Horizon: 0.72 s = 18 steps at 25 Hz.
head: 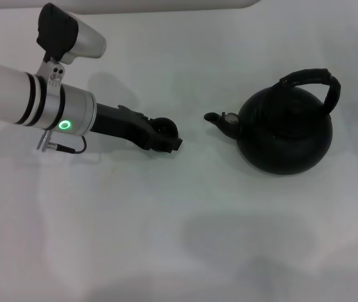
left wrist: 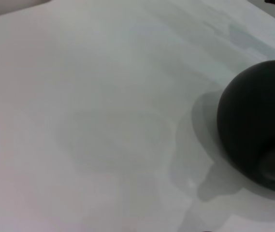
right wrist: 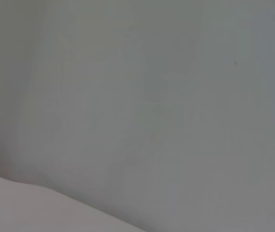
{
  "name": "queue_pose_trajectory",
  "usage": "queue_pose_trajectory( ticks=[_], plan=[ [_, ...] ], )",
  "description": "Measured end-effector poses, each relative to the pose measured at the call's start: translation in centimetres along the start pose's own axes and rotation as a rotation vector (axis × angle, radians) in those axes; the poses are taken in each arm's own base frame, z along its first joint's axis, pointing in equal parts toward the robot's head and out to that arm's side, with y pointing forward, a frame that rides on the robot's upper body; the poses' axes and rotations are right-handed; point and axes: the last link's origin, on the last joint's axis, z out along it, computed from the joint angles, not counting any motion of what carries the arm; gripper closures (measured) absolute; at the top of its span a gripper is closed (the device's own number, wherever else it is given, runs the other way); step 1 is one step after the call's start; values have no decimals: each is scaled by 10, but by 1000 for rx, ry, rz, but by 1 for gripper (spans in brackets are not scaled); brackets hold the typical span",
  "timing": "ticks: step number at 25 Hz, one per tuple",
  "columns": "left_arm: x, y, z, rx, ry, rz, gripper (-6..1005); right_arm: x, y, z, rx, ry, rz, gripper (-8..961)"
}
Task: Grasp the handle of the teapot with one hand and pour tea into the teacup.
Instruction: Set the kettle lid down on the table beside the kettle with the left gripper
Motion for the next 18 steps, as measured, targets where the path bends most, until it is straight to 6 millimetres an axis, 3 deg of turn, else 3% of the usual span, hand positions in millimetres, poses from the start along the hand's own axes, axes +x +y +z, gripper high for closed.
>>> queue_pose_trajectory(
  ticks=[18],
  plan=[
    [1, 3, 4, -2, -24, 23, 294, -1, 0, 1, 0, 2, -1, 81]
  ],
)
